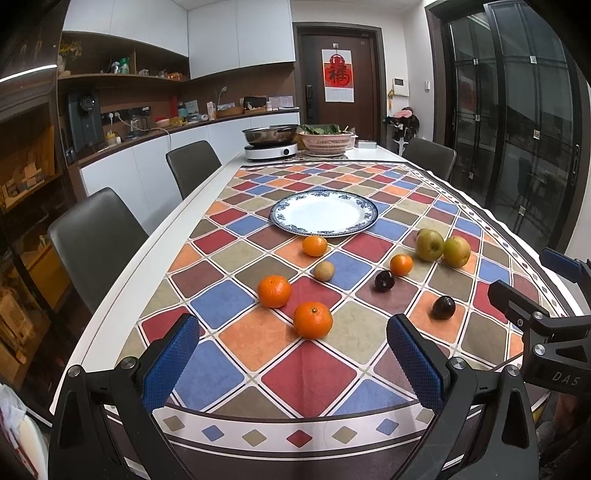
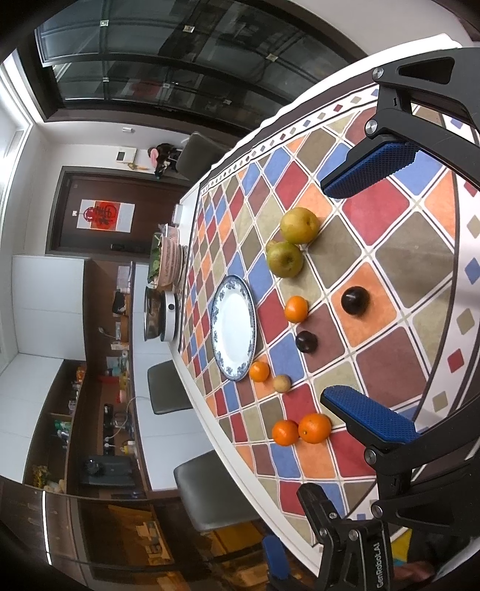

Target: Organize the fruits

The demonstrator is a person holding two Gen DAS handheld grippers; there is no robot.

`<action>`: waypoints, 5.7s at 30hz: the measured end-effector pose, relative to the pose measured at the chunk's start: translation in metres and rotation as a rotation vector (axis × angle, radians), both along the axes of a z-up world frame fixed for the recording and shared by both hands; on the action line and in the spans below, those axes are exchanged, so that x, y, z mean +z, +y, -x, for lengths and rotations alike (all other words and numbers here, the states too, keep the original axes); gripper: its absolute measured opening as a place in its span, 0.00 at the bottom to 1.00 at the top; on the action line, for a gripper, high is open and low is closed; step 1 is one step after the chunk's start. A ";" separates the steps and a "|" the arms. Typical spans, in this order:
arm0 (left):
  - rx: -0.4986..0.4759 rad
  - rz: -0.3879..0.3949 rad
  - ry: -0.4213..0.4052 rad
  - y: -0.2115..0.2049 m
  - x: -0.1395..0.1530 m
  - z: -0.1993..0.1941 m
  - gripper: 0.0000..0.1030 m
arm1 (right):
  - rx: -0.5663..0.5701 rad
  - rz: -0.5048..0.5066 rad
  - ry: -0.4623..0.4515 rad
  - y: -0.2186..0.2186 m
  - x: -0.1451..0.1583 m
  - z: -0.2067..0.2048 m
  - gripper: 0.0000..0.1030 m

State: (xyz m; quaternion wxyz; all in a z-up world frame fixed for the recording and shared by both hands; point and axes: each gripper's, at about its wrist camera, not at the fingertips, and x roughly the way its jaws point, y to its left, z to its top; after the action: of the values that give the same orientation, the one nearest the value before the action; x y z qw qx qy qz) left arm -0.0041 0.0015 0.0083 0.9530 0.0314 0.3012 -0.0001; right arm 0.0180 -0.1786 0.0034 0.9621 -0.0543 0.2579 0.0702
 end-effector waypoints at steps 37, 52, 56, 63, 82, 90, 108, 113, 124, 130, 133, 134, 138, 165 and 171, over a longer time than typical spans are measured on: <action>0.001 0.006 -0.001 0.002 -0.003 0.000 1.00 | 0.024 0.005 0.008 0.007 -0.006 -0.002 0.99; -0.001 0.011 0.004 0.000 -0.003 -0.001 1.00 | 0.029 0.011 0.025 0.007 -0.008 -0.004 0.99; -0.001 0.012 0.009 0.000 -0.004 -0.002 1.00 | 0.028 0.010 0.027 0.007 -0.008 -0.004 0.99; -0.041 0.035 0.086 0.000 -0.015 -0.024 0.98 | 0.020 0.050 0.098 0.009 -0.017 -0.022 0.99; -0.167 0.127 0.368 -0.009 -0.064 -0.107 0.60 | 0.024 -0.026 0.392 0.007 -0.069 -0.094 0.58; -0.142 0.075 0.396 -0.005 -0.077 -0.122 0.47 | 0.026 -0.017 0.454 0.008 -0.082 -0.105 0.39; -0.164 0.096 0.399 -0.008 -0.067 -0.128 0.39 | 0.090 -0.009 0.415 0.014 -0.065 -0.113 0.30; -0.171 0.092 0.359 -0.009 -0.048 -0.137 0.39 | 0.113 -0.029 0.388 0.014 -0.049 -0.124 0.30; -0.176 0.071 0.250 -0.008 -0.004 -0.161 0.39 | 0.173 -0.102 0.337 0.018 -0.011 -0.159 0.30; -0.184 0.049 0.195 -0.009 0.017 -0.179 0.39 | 0.207 -0.095 0.294 0.024 0.011 -0.178 0.30; -0.189 0.044 0.178 -0.010 0.025 -0.192 0.39 | 0.221 -0.091 0.281 0.025 0.021 -0.192 0.30; -0.192 0.044 0.174 -0.010 0.028 -0.198 0.39 | 0.226 -0.090 0.278 0.025 0.024 -0.196 0.30; -0.200 0.056 0.174 -0.007 0.032 -0.217 0.39 | 0.240 -0.077 0.264 0.028 0.035 -0.217 0.30; -0.246 0.052 0.339 0.011 -0.003 -0.393 0.39 | 0.267 -0.019 0.422 0.066 0.005 -0.398 0.30; -0.259 0.043 0.407 0.005 -0.024 -0.425 0.39 | 0.255 -0.019 0.511 0.067 -0.019 -0.434 0.30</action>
State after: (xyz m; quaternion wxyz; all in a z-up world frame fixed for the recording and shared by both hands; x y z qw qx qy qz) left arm 0.4210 0.0066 -0.0153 0.8652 0.0490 0.4804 -0.1350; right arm 0.4520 -0.1119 -0.0159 0.8497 -0.0577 0.4824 0.2047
